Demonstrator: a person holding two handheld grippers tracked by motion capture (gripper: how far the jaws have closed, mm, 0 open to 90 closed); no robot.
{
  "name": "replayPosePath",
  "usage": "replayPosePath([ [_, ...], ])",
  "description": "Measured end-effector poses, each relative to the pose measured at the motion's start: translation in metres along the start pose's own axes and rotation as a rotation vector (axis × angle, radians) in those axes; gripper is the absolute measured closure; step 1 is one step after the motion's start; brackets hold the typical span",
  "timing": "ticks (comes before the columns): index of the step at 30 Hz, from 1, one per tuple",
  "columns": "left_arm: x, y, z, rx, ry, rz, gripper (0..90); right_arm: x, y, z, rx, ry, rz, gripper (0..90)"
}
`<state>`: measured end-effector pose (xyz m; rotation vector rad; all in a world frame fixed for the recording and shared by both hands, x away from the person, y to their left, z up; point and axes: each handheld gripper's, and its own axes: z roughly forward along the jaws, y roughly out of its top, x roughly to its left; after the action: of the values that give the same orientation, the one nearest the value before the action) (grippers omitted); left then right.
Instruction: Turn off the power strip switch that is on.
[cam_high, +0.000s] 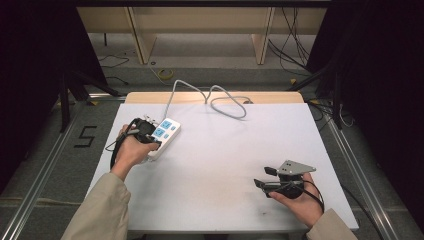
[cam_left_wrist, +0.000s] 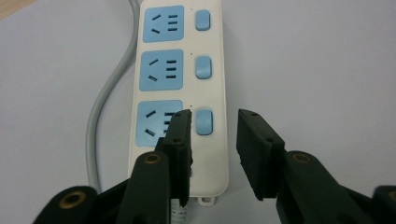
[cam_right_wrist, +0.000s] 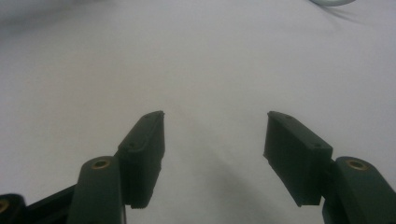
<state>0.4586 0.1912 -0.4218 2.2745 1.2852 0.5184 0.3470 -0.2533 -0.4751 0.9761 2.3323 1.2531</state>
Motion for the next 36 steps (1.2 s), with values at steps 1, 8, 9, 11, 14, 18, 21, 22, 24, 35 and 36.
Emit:
replayPosePath([
  [1,0.0,-0.001,-0.001,-0.001,-0.001,0.002,60.5,0.0,0.0,0.0,0.0,0.0,0.0,38.9],
  [8,-0.002,-0.008,-0.007,-0.061,-0.003,-0.038,45.6,0.0,0.0,0.0,0.0,0.0,0.003,39.0],
  [9,-0.002,-0.009,-0.007,-0.065,-0.005,-0.033,44.4,0.0,0.0,0.0,0.0,0.001,0.003,38.9],
  [11,-0.003,-0.012,-0.007,-0.078,-0.002,-0.027,41.1,0.0,0.0,0.001,0.001,0.001,0.004,38.9],
  [14,-0.006,-0.017,-0.007,-0.084,-0.01,-0.028,38.6,0.0,0.0,0.0,0.0,0.0,0.003,38.9],
  [18,-0.008,-0.022,-0.008,-0.094,-0.017,-0.035,36.4,0.0,0.0,0.001,0.002,0.001,0.004,38.9],
  [21,-0.011,-0.025,-0.008,-0.105,-0.019,-0.022,35.2,0.0,0.0,0.001,0.003,0.002,0.004,38.9],
  [22,-0.012,-0.027,-0.009,-0.11,-0.024,-0.023,34.7,0.0,0.0,0.001,0.001,0.002,0.004,39.0],
  [24,-0.014,-0.028,-0.01,-0.115,-0.025,-0.023,34.2,0.0,0.0,0.001,0.003,0.002,0.004,38.9],
  [35,-0.023,-0.04,-0.016,-0.168,-0.039,-0.004,31.1,0.0,-0.001,0.001,0.008,0.007,0.001,38.9],
  [36,-0.023,-0.042,-0.016,-0.168,-0.044,0.0,30.8,0.0,-0.001,0.001,0.007,0.007,-0.002,38.9],
])
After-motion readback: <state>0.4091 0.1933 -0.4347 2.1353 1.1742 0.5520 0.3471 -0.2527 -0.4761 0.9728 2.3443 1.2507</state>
